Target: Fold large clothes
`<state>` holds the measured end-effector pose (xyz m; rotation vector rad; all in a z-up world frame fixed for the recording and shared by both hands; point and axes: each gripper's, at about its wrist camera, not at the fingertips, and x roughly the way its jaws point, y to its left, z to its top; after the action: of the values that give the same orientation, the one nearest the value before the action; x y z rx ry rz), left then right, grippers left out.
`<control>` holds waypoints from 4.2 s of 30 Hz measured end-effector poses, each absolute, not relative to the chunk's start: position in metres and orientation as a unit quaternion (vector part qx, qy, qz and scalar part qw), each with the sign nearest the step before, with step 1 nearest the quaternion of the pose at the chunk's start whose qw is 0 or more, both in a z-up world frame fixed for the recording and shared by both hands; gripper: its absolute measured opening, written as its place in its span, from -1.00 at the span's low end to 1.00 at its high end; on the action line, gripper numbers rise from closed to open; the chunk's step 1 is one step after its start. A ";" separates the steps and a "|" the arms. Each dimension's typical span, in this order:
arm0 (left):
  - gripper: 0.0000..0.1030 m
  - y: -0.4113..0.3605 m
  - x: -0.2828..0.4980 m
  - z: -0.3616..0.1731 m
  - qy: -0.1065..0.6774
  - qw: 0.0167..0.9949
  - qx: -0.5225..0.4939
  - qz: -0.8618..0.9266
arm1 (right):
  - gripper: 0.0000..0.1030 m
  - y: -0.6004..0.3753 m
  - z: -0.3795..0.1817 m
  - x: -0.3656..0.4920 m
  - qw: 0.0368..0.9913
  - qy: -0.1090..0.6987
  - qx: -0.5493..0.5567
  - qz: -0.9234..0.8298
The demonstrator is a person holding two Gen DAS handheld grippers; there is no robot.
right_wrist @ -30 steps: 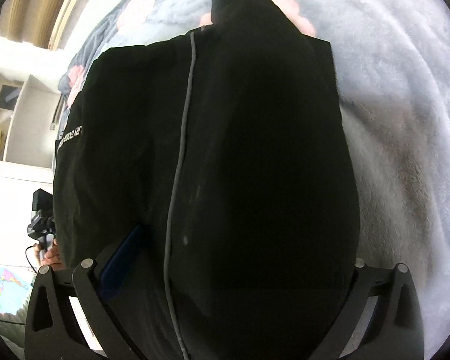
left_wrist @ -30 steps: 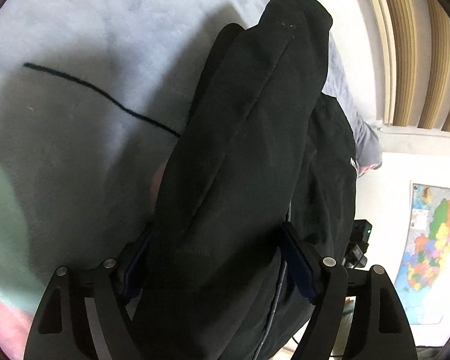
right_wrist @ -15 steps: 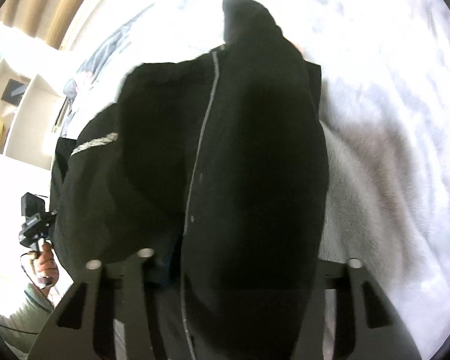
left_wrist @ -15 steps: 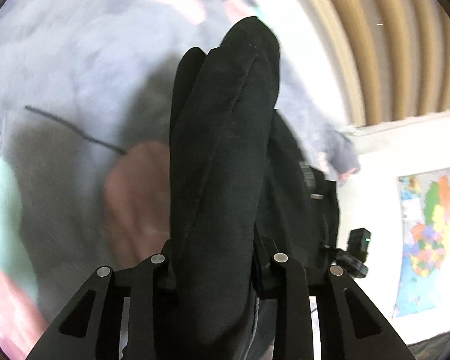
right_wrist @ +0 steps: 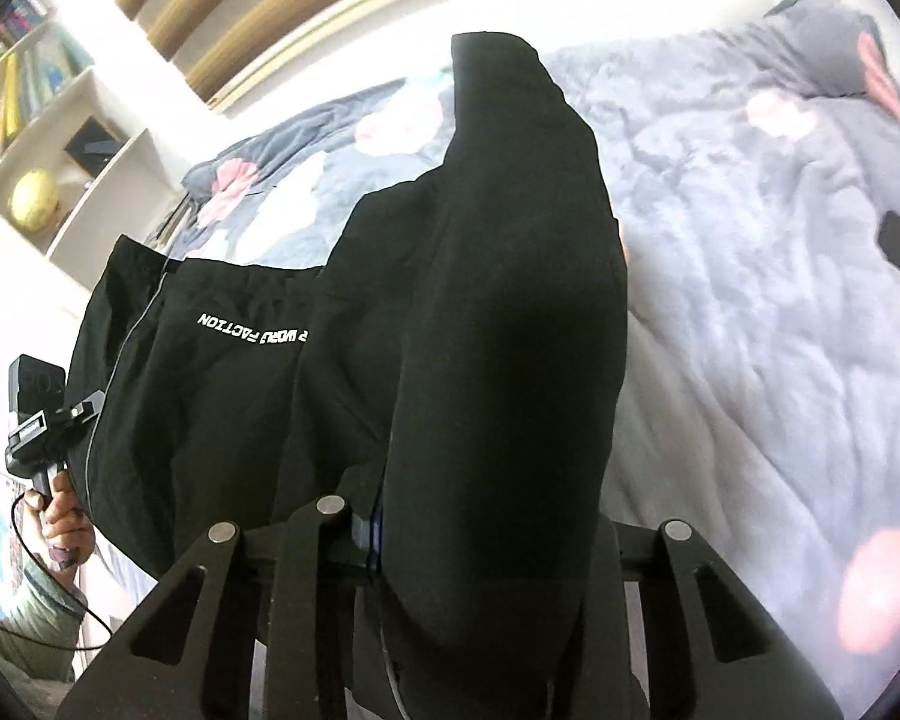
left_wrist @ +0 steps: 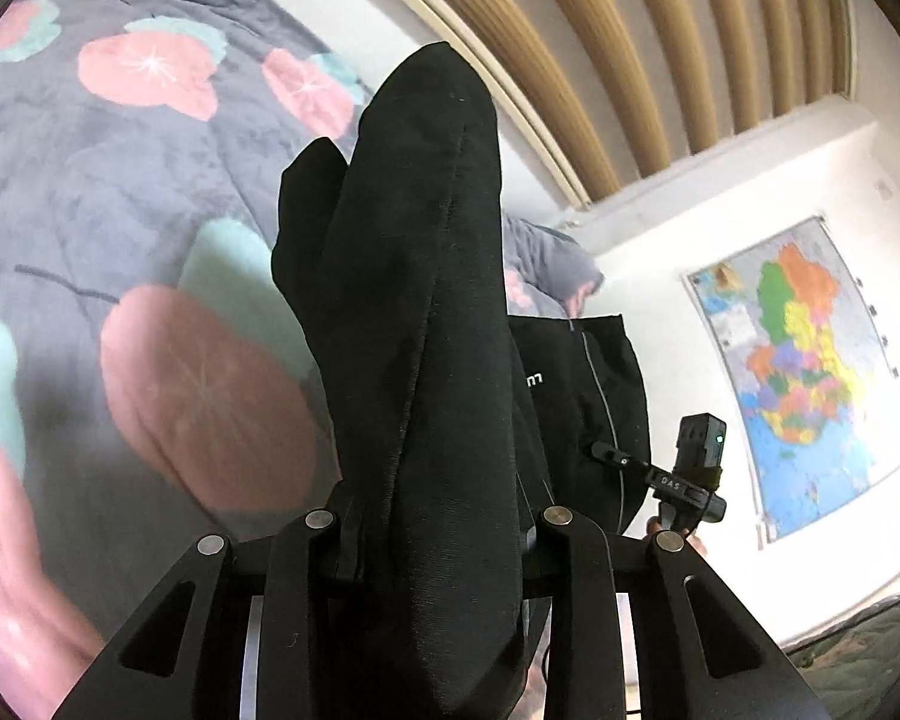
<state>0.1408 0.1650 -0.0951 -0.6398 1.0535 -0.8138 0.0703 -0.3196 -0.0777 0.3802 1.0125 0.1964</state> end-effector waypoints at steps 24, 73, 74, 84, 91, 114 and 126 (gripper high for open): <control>-0.15 0.268 0.054 -0.196 0.600 0.705 -0.346 -0.154 | 0.26 -0.351 -0.136 -0.052 0.779 0.552 0.248 -0.167; 0.33 0.025 -0.062 0.089 0.423 0.896 -0.027 -0.133 | 0.71 -0.170 0.080 -0.103 0.900 0.420 0.019 -0.119; 0.34 0.022 -0.066 0.089 0.423 0.897 -0.020 -0.126 | 0.71 -0.169 0.082 -0.104 0.901 0.416 0.019 -0.121; 0.34 -0.001 -0.080 0.069 0.423 0.901 0.042 -0.082 | 0.71 -0.179 0.060 -0.107 0.891 0.437 0.038 -0.118; 0.34 -0.005 -0.074 0.042 0.466 0.880 0.068 -0.063 | 0.71 -0.192 0.034 -0.101 0.879 0.459 0.033 -0.125; 0.34 0.003 -0.060 0.020 0.494 0.864 0.083 -0.061 | 0.71 -0.184 -0.004 -0.089 0.847 0.516 0.062 -0.110; 0.34 0.006 -0.060 0.016 0.497 0.861 0.084 -0.065 | 0.71 -0.176 -0.011 -0.087 0.842 0.527 0.058 -0.099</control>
<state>-0.0596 0.0057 0.0160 0.1752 1.0425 -0.1368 -0.0867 -0.1765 -0.0110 0.1221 1.1133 -0.2097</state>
